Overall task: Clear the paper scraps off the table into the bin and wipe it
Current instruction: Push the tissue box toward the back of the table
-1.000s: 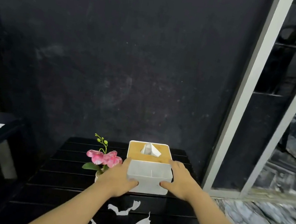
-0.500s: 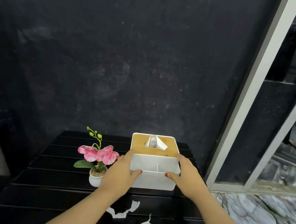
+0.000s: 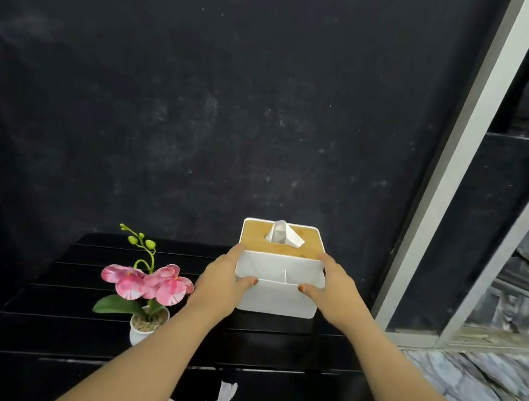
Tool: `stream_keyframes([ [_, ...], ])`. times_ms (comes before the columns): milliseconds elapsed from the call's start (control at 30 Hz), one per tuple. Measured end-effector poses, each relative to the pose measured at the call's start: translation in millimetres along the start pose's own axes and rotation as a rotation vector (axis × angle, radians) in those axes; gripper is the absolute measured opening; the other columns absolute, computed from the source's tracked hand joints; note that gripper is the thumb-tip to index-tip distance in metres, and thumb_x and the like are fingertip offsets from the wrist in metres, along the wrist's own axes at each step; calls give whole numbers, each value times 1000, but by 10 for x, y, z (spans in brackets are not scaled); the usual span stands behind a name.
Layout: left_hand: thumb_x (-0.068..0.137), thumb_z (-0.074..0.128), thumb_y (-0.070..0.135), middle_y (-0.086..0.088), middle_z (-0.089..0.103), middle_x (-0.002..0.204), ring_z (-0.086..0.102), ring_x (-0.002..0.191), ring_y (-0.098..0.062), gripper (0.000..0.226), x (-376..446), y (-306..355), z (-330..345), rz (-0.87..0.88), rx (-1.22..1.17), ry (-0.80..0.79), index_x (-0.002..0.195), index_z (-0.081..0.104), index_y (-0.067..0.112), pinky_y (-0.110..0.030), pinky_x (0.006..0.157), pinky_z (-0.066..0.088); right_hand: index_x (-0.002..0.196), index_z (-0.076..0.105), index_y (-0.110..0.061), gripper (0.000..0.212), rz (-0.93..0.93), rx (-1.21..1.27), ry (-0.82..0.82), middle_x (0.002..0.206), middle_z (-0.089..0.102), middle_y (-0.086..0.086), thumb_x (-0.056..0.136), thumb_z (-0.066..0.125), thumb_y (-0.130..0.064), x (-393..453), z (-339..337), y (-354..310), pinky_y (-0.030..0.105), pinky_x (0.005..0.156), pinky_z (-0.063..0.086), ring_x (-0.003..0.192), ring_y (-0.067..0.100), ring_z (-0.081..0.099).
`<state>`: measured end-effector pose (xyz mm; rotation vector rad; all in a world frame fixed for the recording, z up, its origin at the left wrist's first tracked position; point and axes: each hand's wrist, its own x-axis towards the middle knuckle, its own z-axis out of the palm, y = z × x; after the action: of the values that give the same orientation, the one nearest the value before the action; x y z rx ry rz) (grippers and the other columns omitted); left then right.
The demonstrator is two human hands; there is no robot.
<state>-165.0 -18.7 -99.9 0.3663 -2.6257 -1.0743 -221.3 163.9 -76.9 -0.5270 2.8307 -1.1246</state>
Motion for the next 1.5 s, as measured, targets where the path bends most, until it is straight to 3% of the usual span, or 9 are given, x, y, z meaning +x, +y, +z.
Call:
stream_keyframes([
  [467, 88, 59, 29, -8, 57, 122, 55, 109, -27, 60, 498, -143, 143, 2, -51, 51, 140, 31, 30, -41, 89, 49, 137, 28, -14, 63, -12, -29, 12, 135, 45, 12, 85, 61, -22, 516, 96, 68, 38, 96, 41, 120, 30, 46],
  [700, 88, 59, 30, -7, 56, 125, 54, 112, -28, 60, 495, -133, 152, -8, -48, 50, 140, 30, 32, -47, 91, 50, 138, 27, -14, 62, -7, -29, 7, 136, 46, 12, 86, 60, -20, 508, 80, 36, 37, 96, 41, 121, 29, 46],
  [1267, 91, 52, 36, -12, 55, 116, 56, 102, -29, 66, 373, -46, 156, 13, 222, 36, 144, 13, 28, -42, 74, 51, 143, 15, -22, 74, 26, -60, -74, 139, 44, 11, 85, 62, -20, 419, 25, 2, 41, 99, 41, 121, 31, 47],
  [1400, 86, 60, 35, -8, 52, 122, 52, 110, -26, 76, 118, -106, 169, 72, 171, 27, 144, 12, 26, -40, 78, 52, 143, 13, -20, 79, -72, 69, -7, 141, 42, 7, 83, 63, -12, 242, 76, -52, 37, 102, 36, 127, 27, 41],
  [1500, 87, 57, 38, -4, 46, 134, 44, 122, -21, 75, -194, -163, 105, 97, 147, -6, 145, 11, 30, -39, 93, 48, 139, 25, -20, 69, -74, 122, 160, 140, 42, 3, 82, 64, -12, 67, 234, -27, 40, 107, 34, 129, 24, 39],
])
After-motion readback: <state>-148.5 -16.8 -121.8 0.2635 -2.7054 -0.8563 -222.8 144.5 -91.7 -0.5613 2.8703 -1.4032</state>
